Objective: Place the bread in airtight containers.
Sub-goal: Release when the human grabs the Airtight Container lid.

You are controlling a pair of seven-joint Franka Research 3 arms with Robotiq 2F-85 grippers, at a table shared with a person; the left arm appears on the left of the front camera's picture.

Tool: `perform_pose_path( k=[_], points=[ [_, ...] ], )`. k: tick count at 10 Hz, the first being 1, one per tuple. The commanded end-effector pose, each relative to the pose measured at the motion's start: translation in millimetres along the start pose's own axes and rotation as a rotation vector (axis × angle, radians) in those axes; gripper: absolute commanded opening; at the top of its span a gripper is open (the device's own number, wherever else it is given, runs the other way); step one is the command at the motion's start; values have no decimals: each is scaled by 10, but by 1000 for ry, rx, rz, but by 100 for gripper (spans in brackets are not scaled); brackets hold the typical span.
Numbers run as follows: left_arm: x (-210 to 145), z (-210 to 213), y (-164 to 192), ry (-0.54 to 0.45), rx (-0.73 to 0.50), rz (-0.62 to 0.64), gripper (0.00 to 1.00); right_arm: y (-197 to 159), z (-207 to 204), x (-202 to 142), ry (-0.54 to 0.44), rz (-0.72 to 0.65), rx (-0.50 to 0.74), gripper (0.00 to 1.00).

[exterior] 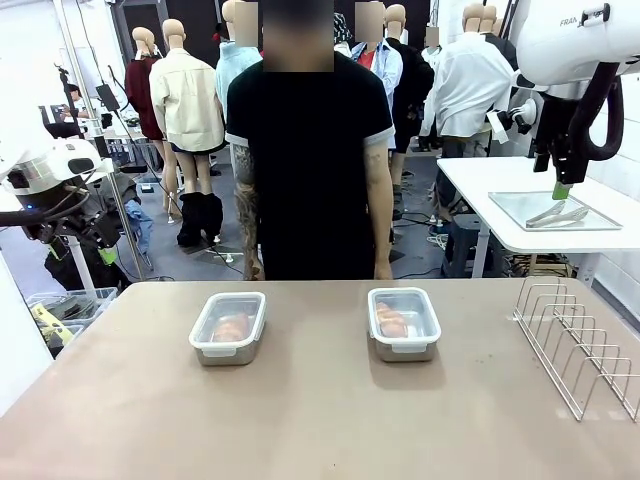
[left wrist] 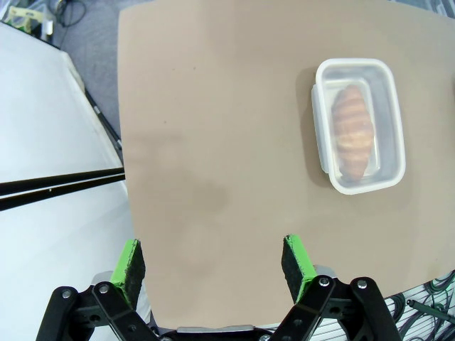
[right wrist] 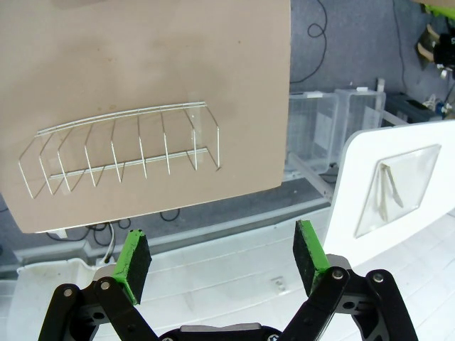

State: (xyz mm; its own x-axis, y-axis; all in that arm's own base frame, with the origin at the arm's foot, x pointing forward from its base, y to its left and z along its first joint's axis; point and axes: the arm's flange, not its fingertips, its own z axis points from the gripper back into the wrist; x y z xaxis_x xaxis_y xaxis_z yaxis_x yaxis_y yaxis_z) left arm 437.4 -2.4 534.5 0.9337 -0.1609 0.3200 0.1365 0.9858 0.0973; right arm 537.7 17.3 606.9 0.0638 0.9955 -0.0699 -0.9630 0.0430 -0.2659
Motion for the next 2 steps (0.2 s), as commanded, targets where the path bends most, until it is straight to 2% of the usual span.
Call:
perform_pose_path(
  k=[1,2],
  points=[
    [5,2,13,-10,-2,4,100,-5,-6,10,7,-16,9,100],
    [5,2,13,-10,-2,4,100,-5,-6,10,7,-16,9,100]
  ],
)
